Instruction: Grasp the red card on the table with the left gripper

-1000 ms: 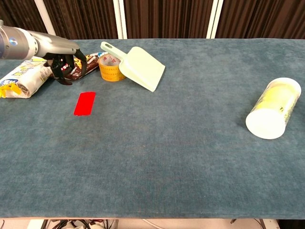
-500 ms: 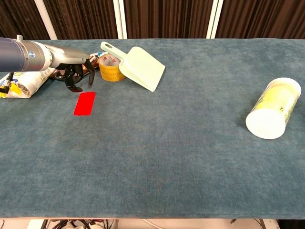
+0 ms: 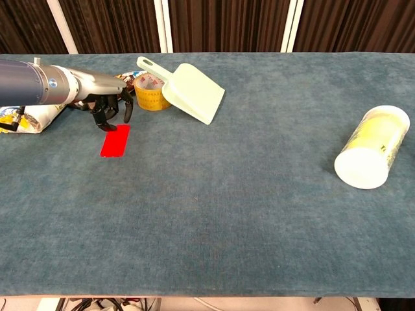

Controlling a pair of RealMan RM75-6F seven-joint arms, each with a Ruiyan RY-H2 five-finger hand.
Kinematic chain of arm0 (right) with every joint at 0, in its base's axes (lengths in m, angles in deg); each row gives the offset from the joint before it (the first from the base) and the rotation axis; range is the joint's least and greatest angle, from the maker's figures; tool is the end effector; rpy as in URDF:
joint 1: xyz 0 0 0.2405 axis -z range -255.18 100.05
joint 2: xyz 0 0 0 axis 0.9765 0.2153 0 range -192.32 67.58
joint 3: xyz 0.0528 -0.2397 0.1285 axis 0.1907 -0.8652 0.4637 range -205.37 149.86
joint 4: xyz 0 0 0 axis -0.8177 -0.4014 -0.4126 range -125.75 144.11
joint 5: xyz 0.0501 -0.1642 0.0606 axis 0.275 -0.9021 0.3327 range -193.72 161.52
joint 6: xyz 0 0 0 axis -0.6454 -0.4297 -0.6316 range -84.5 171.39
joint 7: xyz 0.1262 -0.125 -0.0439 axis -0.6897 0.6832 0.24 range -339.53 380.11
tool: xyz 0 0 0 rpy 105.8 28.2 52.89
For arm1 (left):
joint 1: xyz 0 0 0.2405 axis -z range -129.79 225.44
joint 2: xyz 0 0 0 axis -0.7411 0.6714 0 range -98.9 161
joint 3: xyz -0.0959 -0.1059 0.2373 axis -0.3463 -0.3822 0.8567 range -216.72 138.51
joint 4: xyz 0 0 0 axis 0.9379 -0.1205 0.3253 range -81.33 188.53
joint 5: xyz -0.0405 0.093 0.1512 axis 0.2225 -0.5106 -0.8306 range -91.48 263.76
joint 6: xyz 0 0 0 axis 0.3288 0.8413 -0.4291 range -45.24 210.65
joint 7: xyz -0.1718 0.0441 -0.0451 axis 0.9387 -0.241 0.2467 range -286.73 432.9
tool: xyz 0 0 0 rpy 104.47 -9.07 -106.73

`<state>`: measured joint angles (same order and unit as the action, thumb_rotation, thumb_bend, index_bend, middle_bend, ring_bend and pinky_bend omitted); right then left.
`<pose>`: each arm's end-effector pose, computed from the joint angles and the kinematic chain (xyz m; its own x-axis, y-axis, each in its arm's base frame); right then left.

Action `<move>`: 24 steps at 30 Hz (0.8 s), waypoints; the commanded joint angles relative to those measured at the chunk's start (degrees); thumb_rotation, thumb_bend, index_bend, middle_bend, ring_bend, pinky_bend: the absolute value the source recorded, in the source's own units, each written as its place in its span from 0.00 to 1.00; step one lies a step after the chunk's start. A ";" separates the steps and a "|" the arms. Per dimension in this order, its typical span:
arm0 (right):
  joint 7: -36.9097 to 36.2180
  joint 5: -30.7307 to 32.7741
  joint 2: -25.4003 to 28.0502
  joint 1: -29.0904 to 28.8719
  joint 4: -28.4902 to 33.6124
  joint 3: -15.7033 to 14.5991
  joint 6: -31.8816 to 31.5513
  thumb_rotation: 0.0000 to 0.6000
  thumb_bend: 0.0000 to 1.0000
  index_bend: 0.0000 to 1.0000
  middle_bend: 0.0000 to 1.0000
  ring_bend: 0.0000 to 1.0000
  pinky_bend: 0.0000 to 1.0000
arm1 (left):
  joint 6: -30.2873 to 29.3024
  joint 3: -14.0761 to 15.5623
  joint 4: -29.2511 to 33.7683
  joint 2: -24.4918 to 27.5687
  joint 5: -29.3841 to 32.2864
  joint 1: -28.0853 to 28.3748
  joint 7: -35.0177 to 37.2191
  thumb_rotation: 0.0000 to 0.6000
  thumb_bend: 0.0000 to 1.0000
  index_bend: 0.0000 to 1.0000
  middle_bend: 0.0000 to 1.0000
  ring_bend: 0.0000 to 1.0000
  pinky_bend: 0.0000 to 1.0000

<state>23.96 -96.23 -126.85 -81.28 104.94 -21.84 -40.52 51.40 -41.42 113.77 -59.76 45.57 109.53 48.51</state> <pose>-0.3254 -0.2208 0.1986 0.3809 0.0131 0.9245 -0.9204 0.1005 0.3777 -0.1755 0.4783 -0.0216 0.6781 0.4230 0.6011 0.7337 -0.3411 -0.5877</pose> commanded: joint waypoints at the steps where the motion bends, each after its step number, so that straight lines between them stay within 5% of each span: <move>1: -0.03 -0.01 0.02 0.00 -0.01 0.00 -0.01 1.00 0.16 0.13 0.06 0.18 0.19 | 0.35 0.11 -0.50 -0.45 -0.13 0.02 0.21 1.00 0.36 0.42 0.77 0.76 0.75; 24: -0.27 0.14 0.09 -0.02 0.02 0.06 0.10 1.00 0.17 0.13 0.06 0.18 0.19 | 1.16 0.23 -1.80 -1.69 -0.68 0.03 1.18 1.00 0.36 0.51 0.80 0.78 0.75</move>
<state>23.68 -96.09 -126.76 -81.30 104.96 -21.79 -40.42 52.54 -41.20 111.95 -61.46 44.88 109.57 49.71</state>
